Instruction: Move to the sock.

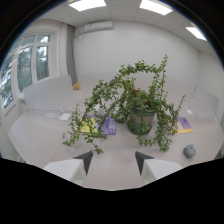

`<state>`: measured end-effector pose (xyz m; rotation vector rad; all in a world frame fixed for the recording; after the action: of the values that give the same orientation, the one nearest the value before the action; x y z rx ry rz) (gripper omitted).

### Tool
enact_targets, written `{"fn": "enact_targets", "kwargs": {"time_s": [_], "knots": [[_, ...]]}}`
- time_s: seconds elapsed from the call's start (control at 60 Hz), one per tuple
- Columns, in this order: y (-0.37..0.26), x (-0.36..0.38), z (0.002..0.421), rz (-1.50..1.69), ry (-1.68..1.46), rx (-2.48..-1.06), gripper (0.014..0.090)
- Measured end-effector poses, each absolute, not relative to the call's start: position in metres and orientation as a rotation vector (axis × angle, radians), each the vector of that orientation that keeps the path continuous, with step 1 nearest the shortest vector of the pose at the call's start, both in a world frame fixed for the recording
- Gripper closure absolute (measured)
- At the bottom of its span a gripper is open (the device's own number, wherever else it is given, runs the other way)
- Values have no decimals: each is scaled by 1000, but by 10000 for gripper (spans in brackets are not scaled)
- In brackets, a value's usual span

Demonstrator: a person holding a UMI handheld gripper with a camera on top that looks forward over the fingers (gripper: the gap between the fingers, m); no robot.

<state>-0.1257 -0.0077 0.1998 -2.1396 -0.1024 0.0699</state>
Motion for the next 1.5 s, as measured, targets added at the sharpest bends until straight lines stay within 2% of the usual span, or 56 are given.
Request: {"fn": "enact_targets", "kwargs": {"time_s": [0.217, 0.467, 0.9, 1.15, 1.5], "knots": [[-21, -106, 193, 65, -100, -2148, 202], [-66, -29, 164, 24, -54, -2190, 202], [-119, 187, 98, -101, 5, -2316, 205], [-97, 258, 69, -76, 29, -2337, 203], [-32, 277, 32, 8, -30, -2337, 202]]}}
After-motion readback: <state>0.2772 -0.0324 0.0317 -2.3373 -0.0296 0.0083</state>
